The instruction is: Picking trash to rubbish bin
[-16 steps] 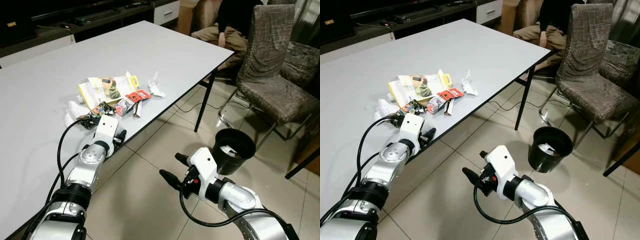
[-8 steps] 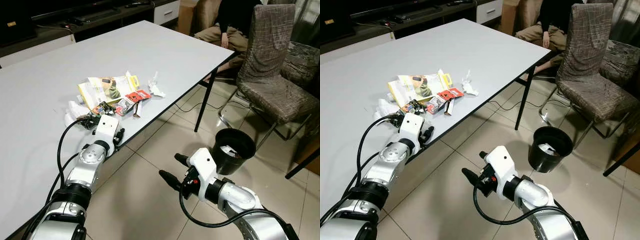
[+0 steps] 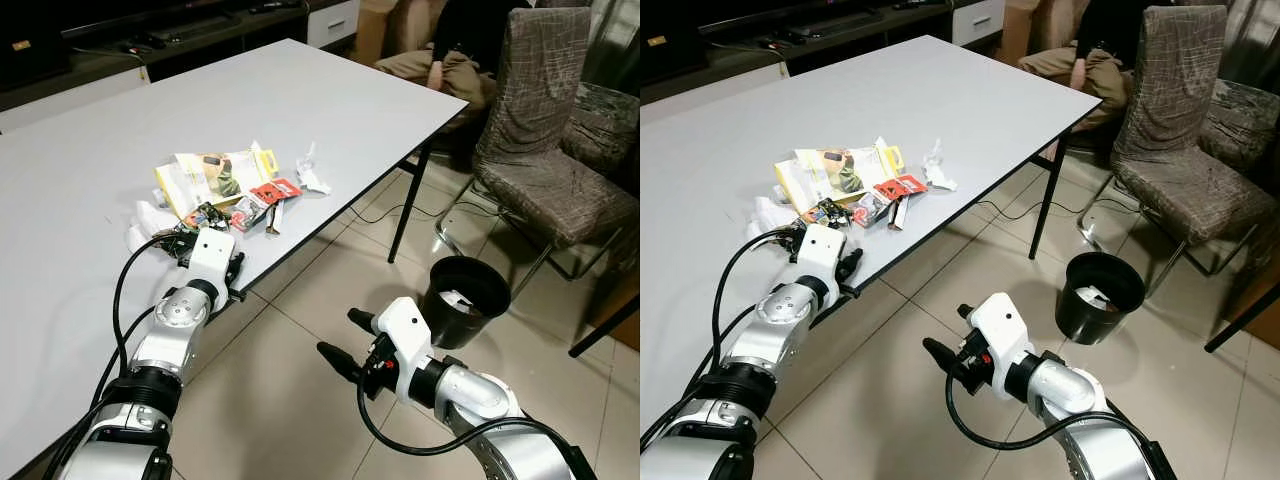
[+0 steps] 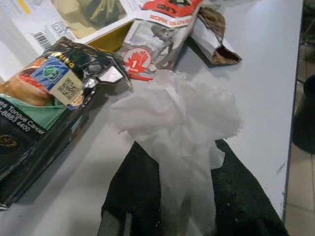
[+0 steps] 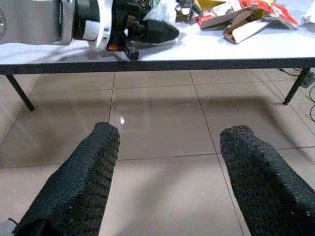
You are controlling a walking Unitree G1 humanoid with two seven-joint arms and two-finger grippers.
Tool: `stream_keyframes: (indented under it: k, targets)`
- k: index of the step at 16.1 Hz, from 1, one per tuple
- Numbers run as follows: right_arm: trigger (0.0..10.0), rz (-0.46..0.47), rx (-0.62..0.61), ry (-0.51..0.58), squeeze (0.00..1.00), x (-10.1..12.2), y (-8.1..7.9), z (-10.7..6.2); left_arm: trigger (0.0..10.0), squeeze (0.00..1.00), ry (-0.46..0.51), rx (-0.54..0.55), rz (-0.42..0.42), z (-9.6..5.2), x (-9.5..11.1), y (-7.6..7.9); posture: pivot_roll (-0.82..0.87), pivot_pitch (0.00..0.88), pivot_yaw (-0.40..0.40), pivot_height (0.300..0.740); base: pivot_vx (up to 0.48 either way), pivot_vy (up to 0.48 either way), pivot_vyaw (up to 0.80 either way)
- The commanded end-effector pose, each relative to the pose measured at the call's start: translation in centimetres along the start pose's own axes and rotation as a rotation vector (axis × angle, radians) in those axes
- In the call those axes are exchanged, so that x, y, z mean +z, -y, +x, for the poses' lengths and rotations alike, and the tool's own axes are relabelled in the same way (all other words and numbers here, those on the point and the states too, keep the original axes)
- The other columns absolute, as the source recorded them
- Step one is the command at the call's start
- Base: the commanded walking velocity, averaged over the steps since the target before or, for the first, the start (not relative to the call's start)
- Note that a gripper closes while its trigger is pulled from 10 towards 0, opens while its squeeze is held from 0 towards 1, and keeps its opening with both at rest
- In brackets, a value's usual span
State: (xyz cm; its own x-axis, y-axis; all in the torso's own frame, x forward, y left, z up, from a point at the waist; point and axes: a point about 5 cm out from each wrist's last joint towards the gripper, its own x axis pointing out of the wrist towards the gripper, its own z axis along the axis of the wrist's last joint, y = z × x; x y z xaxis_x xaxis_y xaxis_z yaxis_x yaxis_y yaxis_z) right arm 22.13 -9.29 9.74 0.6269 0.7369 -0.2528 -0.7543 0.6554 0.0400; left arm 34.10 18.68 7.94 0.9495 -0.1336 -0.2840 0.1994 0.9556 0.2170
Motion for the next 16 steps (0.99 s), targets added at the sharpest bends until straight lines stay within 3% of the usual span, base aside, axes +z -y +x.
stream_keyframes:
  k: [1,3,7,9,11,12,15,16]
  targets:
    - [10.0,-0.024,0.009,0.005,0.00,0.2,0.2,0.2,0.0,0.00,0.028,0.004,-0.010,-0.1,0.5,-0.2,-0.12,0.000,-0.033,0.740,0.000,0.000,0.00]
    - [10.0,-0.023,0.012,0.007,0.00,0.3,0.1,0.5,0.0,0.00,0.069,0.006,-0.057,-0.4,0.8,-0.3,-0.12,0.000,-0.034,0.740,0.000,0.000,0.00]
    - [10.0,-0.019,0.002,0.009,0.00,0.1,0.1,0.5,0.0,0.00,0.091,-0.016,-0.070,-0.6,0.9,0.2,-0.12,0.000,-0.033,0.740,0.000,0.000,0.00]
    - [10.0,-0.028,-0.052,0.023,0.00,0.3,0.7,0.4,0.0,0.00,0.110,-0.012,-0.073,-0.7,1.2,0.2,-0.12,0.000,-0.033,0.740,0.000,0.000,0.00]
    - [10.0,-0.028,-0.190,0.061,0.00,0.9,2.1,0.3,0.0,0.00,0.154,0.035,-0.080,-1.1,1.6,-0.1,-0.13,0.000,-0.019,0.740,0.000,0.000,0.00]
    - [10.0,-0.011,-0.352,0.102,0.00,1.4,3.8,-0.2,10.0,0.00,0.173,0.038,-0.094,-2.0,2.0,0.4,-0.13,0.000,-0.017,0.740,0.000,0.000,0.00]
    - [10.0,-0.002,-0.433,0.124,0.00,1.5,4.6,-0.7,10.0,0.00,0.250,0.043,-0.100,-4.2,2.7,0.9,-0.13,0.000,-0.013,0.740,0.000,0.000,0.00]
    - [10.0,-0.006,-0.435,0.127,0.00,1.4,4.4,-0.7,10.0,0.00,0.275,0.052,-0.091,-5.9,3.2,1.2,-0.12,0.000,-0.015,0.740,0.000,0.000,0.00]
